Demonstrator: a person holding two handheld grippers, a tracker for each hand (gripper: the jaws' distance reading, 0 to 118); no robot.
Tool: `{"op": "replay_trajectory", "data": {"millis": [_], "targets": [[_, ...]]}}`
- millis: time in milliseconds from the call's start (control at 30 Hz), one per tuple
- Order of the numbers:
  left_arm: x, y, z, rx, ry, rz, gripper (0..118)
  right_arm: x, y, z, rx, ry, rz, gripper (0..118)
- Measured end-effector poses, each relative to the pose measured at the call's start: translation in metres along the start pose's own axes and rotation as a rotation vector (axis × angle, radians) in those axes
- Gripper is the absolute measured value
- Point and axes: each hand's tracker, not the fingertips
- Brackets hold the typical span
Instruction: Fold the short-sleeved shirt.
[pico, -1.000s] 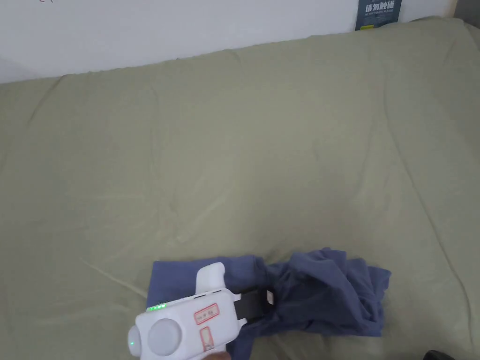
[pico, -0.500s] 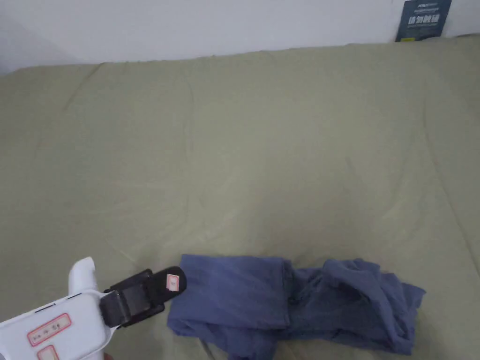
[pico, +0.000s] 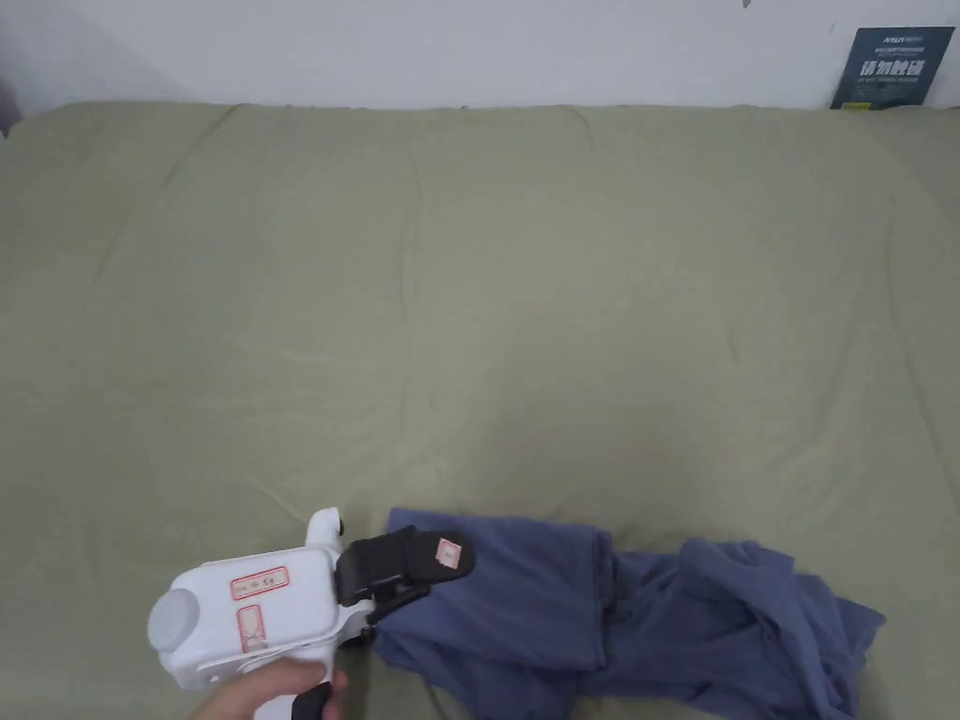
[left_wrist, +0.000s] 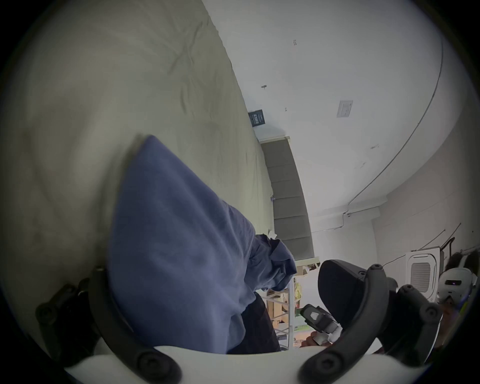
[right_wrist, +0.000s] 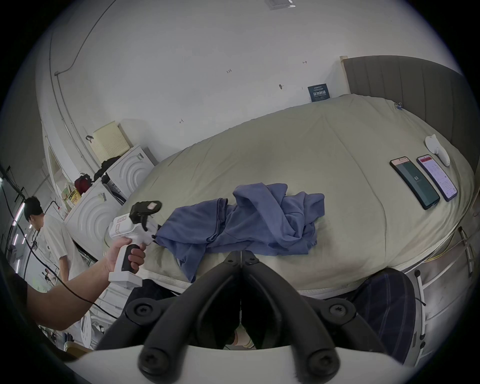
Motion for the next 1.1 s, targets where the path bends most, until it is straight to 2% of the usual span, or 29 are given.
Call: {"op": "replay_trajectory", "data": {"millis": [33, 67, 100, 133, 167, 200, 300, 367, 400, 467, 533, 600, 633, 733, 833, 933, 1033, 1067, 1100], "targets": [[0.002, 0.000, 0.001, 0.003, 0.046, -0.005, 89, -0.002, 0.000, 0.000, 0.001, 0.000, 0.002, 0], [0.009, -0.001, -0.001, 0.002, 0.070, -0.008, 29, -0.003, -0.001, 0.001, 0.002, 0.002, 0.006, 0], [0.005, -0.002, -0.002, 0.062, 0.222, 0.036, 14, -0.004, -0.002, 0.002, 0.002, 0.005, 0.011, 0], [-0.003, -0.004, -0.001, 0.116, 0.300, 0.036, 14, -0.005, -0.003, 0.003, 0.003, 0.006, 0.015, 0], [-0.010, -0.007, 0.001, 0.076, 0.239, 0.092, 14, -0.005, -0.004, 0.002, 0.002, 0.006, 0.018, 0], [0.000, -0.011, 0.001, 0.084, 0.167, 0.087, 14, -0.005, -0.005, 0.002, -0.001, 0.006, 0.020, 0], [0.022, -0.018, 0.010, 0.153, 0.271, -0.002, 14, -0.004, -0.005, 0.002, -0.010, 0.001, 0.023, 0], [0.035, -0.014, 0.037, 0.255, 0.196, -0.031, 14, -0.004, -0.004, 0.004, -0.006, 0.003, 0.022, 0], [0.048, -0.013, 0.053, 0.336, 0.206, -0.037, 14, -0.003, -0.003, 0.005, -0.001, 0.000, 0.025, 0], [0.078, -0.008, 0.077, 0.404, 0.328, -0.099, 14, -0.003, -0.002, 0.007, 0.014, -0.004, 0.032, 0], [0.099, -0.009, 0.082, 0.315, 0.570, -0.273, 14, -0.001, -0.002, 0.007, 0.015, 0.002, 0.030, 0], [0.113, -0.009, 0.077, 0.282, 0.604, -0.346, 14, 0.000, -0.004, 0.003, 0.003, 0.005, 0.037, 0], [0.123, -0.013, 0.071, 0.271, 0.612, -0.365, 14, 0.000, -0.006, 0.002, 0.003, 0.005, 0.039, 0], [0.163, -0.035, 0.030, 0.240, 0.598, -0.535, 14, 0.000, -0.009, 0.004, 0.016, 0.017, 0.017, 0], [0.185, -0.059, -0.040, 0.157, 0.608, -0.563, 14, 0.000, -0.012, 0.007, 0.013, 0.025, 0.010, 0], [0.167, -0.080, -0.111, 0.038, 0.663, -0.647, 14, 0.004, -0.017, 0.012, 0.020, 0.017, 0.006, 0], [0.132, -0.105, -0.170, -0.049, 0.939, -0.810, 14, 0.009, -0.016, 0.022, 0.037, 0.004, -0.012, 0], [0.122, -0.108, -0.175, -0.051, 0.958, -0.824, 15, 0.010, -0.015, 0.027, 0.051, 0.000, -0.014, 0], [0.122, -0.111, -0.170, -0.041, 0.894, -0.765, 21, 0.011, -0.015, 0.031, 0.065, -0.007, -0.011, 0]]}}
